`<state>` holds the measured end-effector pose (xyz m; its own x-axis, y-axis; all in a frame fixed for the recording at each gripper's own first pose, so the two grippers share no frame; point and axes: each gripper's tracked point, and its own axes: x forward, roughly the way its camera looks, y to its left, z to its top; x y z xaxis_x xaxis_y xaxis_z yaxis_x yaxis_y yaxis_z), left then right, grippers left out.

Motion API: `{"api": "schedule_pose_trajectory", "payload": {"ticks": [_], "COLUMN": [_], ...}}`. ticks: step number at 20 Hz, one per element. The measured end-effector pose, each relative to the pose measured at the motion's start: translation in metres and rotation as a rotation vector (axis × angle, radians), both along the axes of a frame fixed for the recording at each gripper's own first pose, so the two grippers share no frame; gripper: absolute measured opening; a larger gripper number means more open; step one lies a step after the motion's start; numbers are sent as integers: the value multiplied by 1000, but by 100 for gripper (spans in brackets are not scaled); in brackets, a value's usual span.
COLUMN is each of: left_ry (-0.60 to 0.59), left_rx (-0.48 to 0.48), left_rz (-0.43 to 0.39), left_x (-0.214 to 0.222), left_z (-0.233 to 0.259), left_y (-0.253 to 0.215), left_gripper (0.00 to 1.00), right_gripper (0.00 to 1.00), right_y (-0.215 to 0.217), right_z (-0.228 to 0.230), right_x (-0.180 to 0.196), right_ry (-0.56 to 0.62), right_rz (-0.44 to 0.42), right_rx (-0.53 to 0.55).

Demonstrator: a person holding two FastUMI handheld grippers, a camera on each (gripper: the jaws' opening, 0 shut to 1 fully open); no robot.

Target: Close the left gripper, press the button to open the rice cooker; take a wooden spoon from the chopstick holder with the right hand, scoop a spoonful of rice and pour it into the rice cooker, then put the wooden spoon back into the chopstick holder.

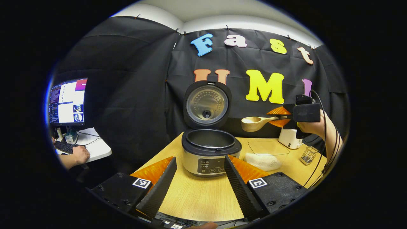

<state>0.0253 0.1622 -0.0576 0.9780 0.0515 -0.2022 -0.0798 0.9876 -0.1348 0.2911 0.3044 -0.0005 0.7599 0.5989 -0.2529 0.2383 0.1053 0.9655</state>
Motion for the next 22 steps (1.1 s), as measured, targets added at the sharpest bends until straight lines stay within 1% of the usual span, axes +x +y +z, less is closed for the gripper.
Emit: {"api": "schedule_pose_trajectory", "payload": {"ticks": [2,5,10,15,22], "left_ry": [8,22,28,32,37], "left_rx": [6,12,-11,-14,1], "left_rz": [8,42,39,22,15], "left_x": [-3,-6,-6,-5,-5], "left_z": [-3,-6,-9,-10,-11], "left_y": [8,24,27,21,23], "left_gripper": [96,96,96,96,96], "right_gripper": [13,13,13,13,13], "right_y": [25,61,98,126,148], "right_z": [2,0,-6,-22,-33], "right_x": [3,7,13,15,15], "right_ry": [-6,-2,-16,-39,-96], "right_rz": [23,63,93,137,187], "right_rx": [-40,-121,-285,-488,-714]}}
